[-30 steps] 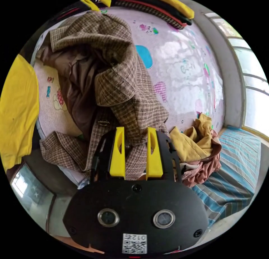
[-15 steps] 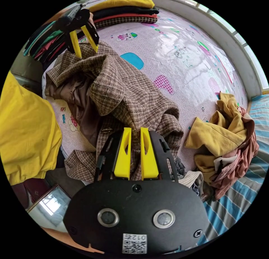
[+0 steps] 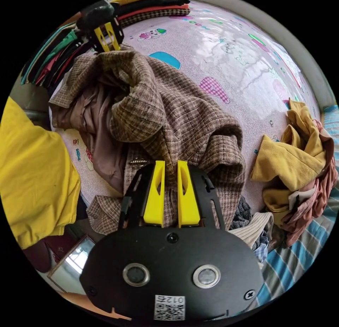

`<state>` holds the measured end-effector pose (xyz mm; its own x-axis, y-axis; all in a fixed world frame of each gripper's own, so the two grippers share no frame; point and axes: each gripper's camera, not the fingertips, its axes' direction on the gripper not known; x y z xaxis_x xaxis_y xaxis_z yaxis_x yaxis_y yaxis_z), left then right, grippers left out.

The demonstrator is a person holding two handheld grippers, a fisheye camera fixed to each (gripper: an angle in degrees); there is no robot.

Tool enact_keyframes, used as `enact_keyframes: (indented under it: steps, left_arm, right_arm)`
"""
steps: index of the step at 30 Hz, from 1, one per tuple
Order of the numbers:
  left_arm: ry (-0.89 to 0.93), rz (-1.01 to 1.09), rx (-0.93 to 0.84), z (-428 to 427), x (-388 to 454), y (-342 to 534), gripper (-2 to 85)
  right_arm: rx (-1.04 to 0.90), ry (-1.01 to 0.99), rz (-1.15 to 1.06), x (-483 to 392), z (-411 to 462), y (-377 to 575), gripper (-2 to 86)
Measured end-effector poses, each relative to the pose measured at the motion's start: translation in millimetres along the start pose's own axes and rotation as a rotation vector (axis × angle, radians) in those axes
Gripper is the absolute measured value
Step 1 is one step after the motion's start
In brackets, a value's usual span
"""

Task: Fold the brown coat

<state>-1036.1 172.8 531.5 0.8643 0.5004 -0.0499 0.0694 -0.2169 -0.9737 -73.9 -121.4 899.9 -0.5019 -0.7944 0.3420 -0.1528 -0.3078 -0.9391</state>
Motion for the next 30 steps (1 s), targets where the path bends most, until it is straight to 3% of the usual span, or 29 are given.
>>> enact_keyframes:
  steps: [3,6,9,12,13,16,21,25,30]
  left_arm:
    - [-0.061,-0.185,0.107,-26,3,30,2.7]
    - [-0.040,-0.461,0.350,-72,1,89,1.7]
    - [-0.107,-0.711,0.598,-127,18,154,1.0]
    - [-0.335,-0.944,0.783,-196,59,208,0.3]
    - [-0.492,-1.068,0.858,-229,83,235,0.1]
    - [-0.573,-1.087,1.126,-301,143,292,0.1]
    - [-0.692,-1.036,0.992,-310,207,276,0.5]
    - [-0.547,-0.914,0.868,-219,219,192,2.0]
    - [-0.440,-0.747,0.727,-129,232,72,5.6]
  right_arm:
    - [0.146,0.001,0.107,-1,-46,6,3.6]
    - [0.406,-0.001,0.215,4,-130,33,2.9]
    - [0.602,0.151,0.273,-3,-229,57,2.6]
    - [0.758,0.333,0.262,-31,-334,73,2.4]
    - [0.793,0.421,0.263,-48,-373,76,2.3]
    - [0.877,0.535,0.229,-90,-451,85,2.2]
    - [0.909,0.601,0.142,-157,-489,93,2.0]
    - [0.909,0.540,0.088,-210,-460,130,2.1]
    - [0.971,0.283,0.086,-247,-398,220,2.4]
